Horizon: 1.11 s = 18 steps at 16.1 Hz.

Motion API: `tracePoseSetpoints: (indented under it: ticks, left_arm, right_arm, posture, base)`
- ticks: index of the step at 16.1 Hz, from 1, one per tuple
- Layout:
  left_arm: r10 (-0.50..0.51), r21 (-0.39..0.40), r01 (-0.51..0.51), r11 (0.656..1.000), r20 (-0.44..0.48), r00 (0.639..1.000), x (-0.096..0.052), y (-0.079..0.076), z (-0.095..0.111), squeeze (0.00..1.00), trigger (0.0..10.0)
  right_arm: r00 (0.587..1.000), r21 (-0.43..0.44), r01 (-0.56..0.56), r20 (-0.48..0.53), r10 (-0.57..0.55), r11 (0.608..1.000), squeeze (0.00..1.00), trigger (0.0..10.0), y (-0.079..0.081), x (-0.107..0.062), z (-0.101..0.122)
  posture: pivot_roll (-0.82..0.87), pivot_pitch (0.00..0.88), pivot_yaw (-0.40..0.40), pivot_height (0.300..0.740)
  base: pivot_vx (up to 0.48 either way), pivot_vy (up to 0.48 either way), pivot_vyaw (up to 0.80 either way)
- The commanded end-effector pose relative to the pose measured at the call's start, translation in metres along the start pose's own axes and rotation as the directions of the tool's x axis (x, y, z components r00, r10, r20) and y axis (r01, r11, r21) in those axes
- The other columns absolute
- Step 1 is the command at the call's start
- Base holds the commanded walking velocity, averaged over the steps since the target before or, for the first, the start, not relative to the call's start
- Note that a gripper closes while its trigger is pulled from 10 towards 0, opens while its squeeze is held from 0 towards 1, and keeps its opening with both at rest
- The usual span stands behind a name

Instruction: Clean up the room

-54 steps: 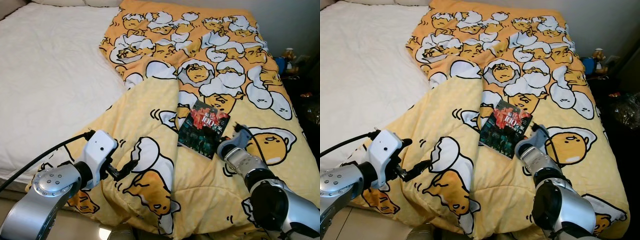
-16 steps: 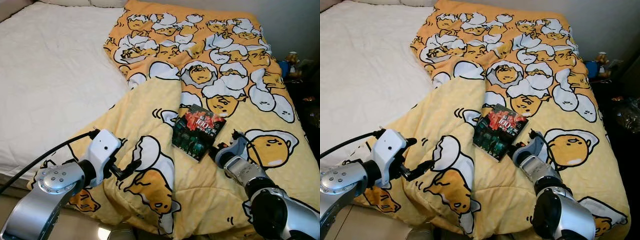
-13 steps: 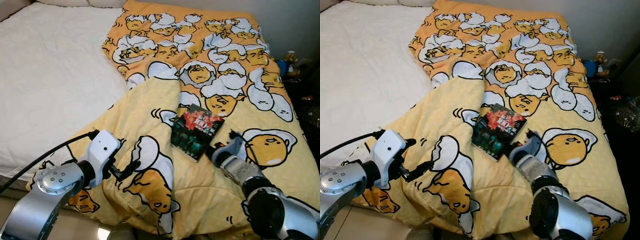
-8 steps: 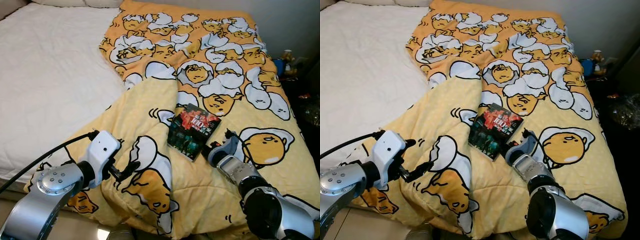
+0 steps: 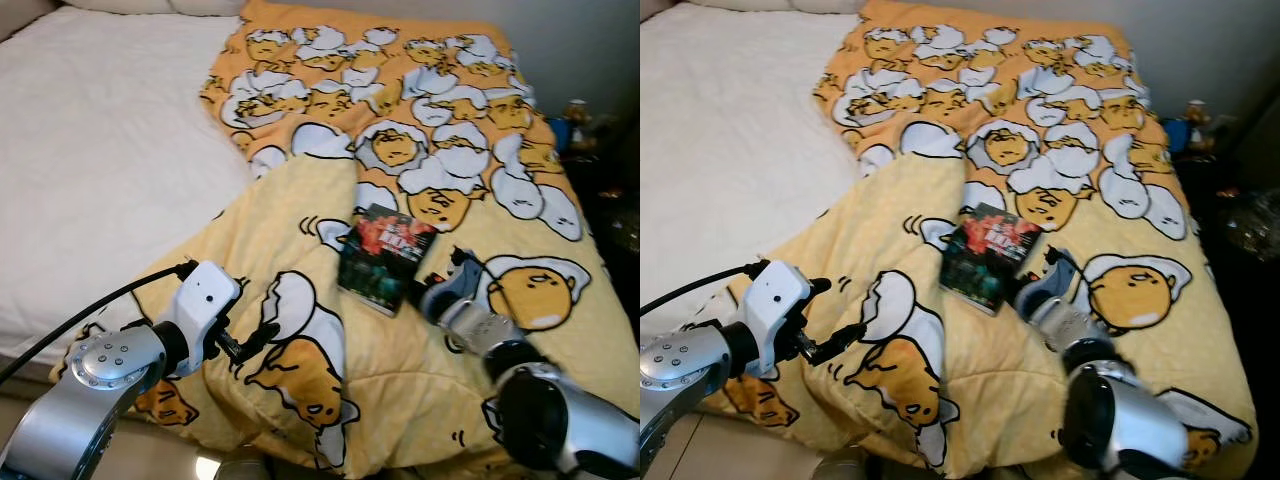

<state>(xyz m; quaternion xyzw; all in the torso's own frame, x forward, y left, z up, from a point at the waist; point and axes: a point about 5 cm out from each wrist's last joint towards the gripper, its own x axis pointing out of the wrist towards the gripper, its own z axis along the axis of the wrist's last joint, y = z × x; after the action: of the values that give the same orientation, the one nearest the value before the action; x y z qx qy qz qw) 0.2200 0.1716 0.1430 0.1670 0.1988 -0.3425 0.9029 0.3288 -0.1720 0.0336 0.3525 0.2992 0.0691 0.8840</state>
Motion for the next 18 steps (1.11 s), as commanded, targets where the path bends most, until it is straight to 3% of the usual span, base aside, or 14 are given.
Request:
tracePoseSetpoints:
  ticks: [1,4,6,11,13,18]
  left_arm:
    - [-0.005,0.009,0.005,1.000,-0.005,1.000,-0.001,0.000,0.000,0.00,10.0]
    - [-0.013,0.012,0.013,1.000,-0.008,1.000,0.000,-0.001,0.000,0.00,10.0]
    - [-0.016,0.012,0.016,1.000,-0.009,1.000,0.000,0.000,0.000,0.00,10.0]
    - [-0.022,0.016,0.022,1.000,-0.006,1.000,0.003,0.000,0.002,0.00,10.0]
    - [-0.024,0.015,0.024,1.000,-0.010,1.000,0.002,0.000,0.001,0.00,10.0]
    - [-0.044,0.015,0.044,0.999,-0.015,0.999,0.002,-0.002,0.000,0.00,10.0]
  right_arm:
    - [0.999,-0.054,0.033,-0.026,-0.034,0.998,0.00,10.0,-0.008,-0.003,-0.001]
    - [0.994,0.046,-0.068,0.085,0.064,0.997,0.00,10.0,-0.010,-0.014,0.032]
    - [0.987,0.075,-0.131,0.100,0.123,0.989,0.00,10.0,-0.006,-0.016,0.037]
    - [0.990,0.181,-0.138,0.043,0.133,0.974,0.00,10.0,0.003,-0.005,0.010]
    - [0.991,0.190,-0.116,-0.038,0.125,0.975,0.00,10.0,0.005,-0.001,-0.013]
    - [0.994,0.193,-0.072,-0.069,0.087,0.979,0.00,10.0,-0.001,-0.002,-0.021]
  posture:
    - [0.32,0.090,-0.019,0.740]
    - [0.32,0.093,-0.016,0.740]
    - [0.31,0.094,-0.013,0.740]
    - [0.32,0.093,-0.010,0.740]
    - [0.32,0.094,-0.012,0.740]
    - [0.32,0.093,-0.016,0.740]
  base:
    - [0.000,0.000,0.00]
    - [0.000,0.000,0.00]
    - [0.000,0.000,0.00]
    - [0.000,0.000,0.00]
    - [0.000,0.000,0.00]
    - [0.000,0.000,0.00]
